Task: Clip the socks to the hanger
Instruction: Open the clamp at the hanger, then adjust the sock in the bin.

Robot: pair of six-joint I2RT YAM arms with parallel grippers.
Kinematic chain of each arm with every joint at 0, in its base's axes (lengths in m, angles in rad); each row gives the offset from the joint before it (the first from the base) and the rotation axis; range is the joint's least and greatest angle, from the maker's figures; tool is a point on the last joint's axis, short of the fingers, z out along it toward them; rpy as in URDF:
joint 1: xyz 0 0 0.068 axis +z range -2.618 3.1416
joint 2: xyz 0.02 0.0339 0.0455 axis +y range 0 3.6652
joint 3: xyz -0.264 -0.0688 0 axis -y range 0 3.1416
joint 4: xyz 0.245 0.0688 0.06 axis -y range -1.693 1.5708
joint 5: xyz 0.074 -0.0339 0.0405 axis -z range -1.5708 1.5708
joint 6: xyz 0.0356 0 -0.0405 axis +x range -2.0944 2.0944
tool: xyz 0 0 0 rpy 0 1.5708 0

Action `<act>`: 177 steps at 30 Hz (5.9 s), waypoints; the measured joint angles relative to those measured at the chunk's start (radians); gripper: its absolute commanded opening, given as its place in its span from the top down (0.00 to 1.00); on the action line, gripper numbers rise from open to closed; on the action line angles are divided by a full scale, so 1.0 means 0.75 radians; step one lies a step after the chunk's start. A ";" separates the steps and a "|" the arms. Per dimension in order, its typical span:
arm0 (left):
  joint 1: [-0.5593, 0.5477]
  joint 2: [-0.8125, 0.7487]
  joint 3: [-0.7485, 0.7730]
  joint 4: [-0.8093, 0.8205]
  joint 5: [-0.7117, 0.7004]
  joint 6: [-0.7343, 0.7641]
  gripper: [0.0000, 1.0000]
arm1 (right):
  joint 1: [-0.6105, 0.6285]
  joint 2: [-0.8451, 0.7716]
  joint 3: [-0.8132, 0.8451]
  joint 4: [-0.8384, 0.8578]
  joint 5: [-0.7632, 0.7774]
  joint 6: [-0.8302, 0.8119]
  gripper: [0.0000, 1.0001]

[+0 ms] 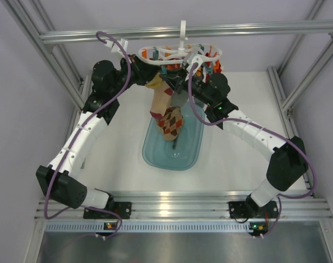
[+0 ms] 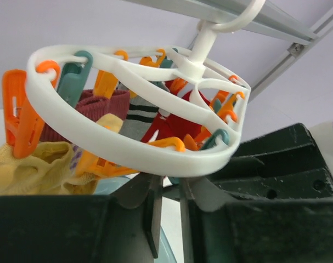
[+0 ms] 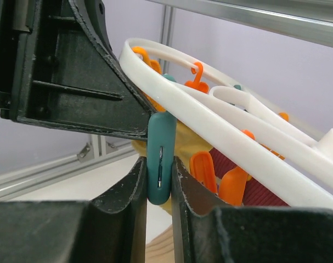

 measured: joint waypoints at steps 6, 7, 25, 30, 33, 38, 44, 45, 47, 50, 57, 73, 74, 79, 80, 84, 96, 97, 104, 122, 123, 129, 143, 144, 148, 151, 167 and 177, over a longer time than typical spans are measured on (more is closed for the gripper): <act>0.008 -0.055 -0.050 0.003 0.026 -0.036 0.49 | 0.000 -0.002 0.004 -0.001 0.020 0.013 1.00; 0.004 -0.069 -0.060 0.004 0.039 -0.046 0.47 | 0.000 -0.002 0.004 -0.008 0.024 0.017 1.00; -0.028 -0.096 -0.075 0.032 -0.020 -0.040 0.37 | 0.012 -0.027 -0.008 -0.033 0.052 0.151 1.00; -0.028 -0.096 -0.075 0.019 -0.085 -0.014 0.37 | 0.012 -0.048 -0.017 -0.051 0.051 0.190 1.00; -0.032 -0.096 -0.075 0.017 -0.097 -0.014 0.38 | 0.013 -0.051 -0.017 -0.056 0.051 0.210 1.00; -0.046 -0.096 -0.075 0.022 -0.091 -0.020 0.38 | 0.017 -0.055 -0.025 -0.064 0.053 0.216 1.00; -0.056 -0.095 -0.075 0.042 -0.061 -0.050 0.39 | 0.032 -0.057 -0.035 -0.070 0.082 0.213 1.00; -0.058 -0.094 -0.075 0.044 -0.061 -0.052 0.39 | 0.034 -0.058 -0.037 -0.069 0.087 0.212 1.00; -0.064 -0.089 -0.075 0.049 -0.068 -0.052 0.40 | 0.037 -0.062 -0.045 -0.063 0.096 0.212 1.00; -0.077 -0.074 -0.074 0.047 -0.083 -0.049 0.41 | 0.037 -0.069 -0.053 -0.056 0.099 0.213 1.00; -0.088 -0.017 -0.053 0.032 -0.130 -0.044 0.44 | 0.037 -0.073 -0.053 -0.062 0.101 0.213 1.00; -0.096 -0.006 -0.015 0.015 -0.144 -0.087 0.42 | 0.042 -0.085 -0.068 -0.039 0.126 0.213 1.00; -0.097 -0.006 -0.015 0.012 -0.146 -0.091 0.44 | 0.042 -0.088 -0.072 -0.037 0.128 0.213 1.00; -0.107 -0.006 -0.010 0.008 -0.148 -0.096 0.65 | 0.044 -0.096 -0.093 -0.023 0.138 0.212 1.00; -0.109 -0.006 -0.007 0.006 -0.147 -0.094 0.75 | 0.044 -0.097 -0.097 -0.018 0.139 0.212 1.00; -0.109 -0.006 -0.003 0.013 -0.148 -0.099 1.00 | 0.045 -0.107 -0.105 -0.015 0.148 0.210 0.77; -0.087 -0.006 0.000 0.026 -0.195 -0.095 1.00 | -0.003 -0.225 -0.273 -0.245 0.001 0.160 0.39; -0.087 -0.006 0.000 0.027 -0.194 -0.095 1.00 | -0.014 -0.239 -0.292 -0.266 -0.017 0.149 0.40; -0.087 -0.003 0.000 0.028 -0.185 -0.095 1.00 | -0.034 -0.216 -0.371 -0.471 -0.143 -0.062 0.46; -0.084 -0.001 0.000 0.028 -0.182 -0.095 1.00 | -0.035 0.378 -0.256 -0.733 -0.123 -0.400 0.46; -0.084 -0.001 0.000 0.028 -0.182 -0.095 1.00 | -0.035 0.402 -0.229 -0.749 -0.123 -0.411 0.50; -0.082 -0.001 0.000 0.028 -0.182 -0.094 1.00 | -0.035 0.462 -0.148 -0.860 -0.129 -0.456 0.99; -0.077 0.005 0.000 0.028 -0.183 -0.094 1.00 | -0.109 0.072 -0.132 -0.954 -0.310 -0.371 1.00; -0.077 0.005 0.000 0.028 -0.183 -0.094 1.00 | -0.122 0.034 -0.122 -0.940 -0.326 -0.346 1.00; -0.077 0.005 0.000 0.028 -0.186 -0.092 1.00 | -0.148 -0.085 -0.084 -0.880 -0.396 -0.243 1.00; -0.077 0.005 0.000 0.028 -0.186 -0.092 1.00 | -0.148 -0.136 -0.084 -0.849 -0.439 -0.175 1.00; -0.076 0.005 0.000 0.028 -0.187 -0.090 1.00 | -0.137 -0.240 -0.168 -0.569 -0.499 0.233 1.00; -0.067 0.005 0.000 0.028 -0.185 -0.091 1.00 | -0.276 -0.127 -0.386 -0.665 -0.421 0.104 0.88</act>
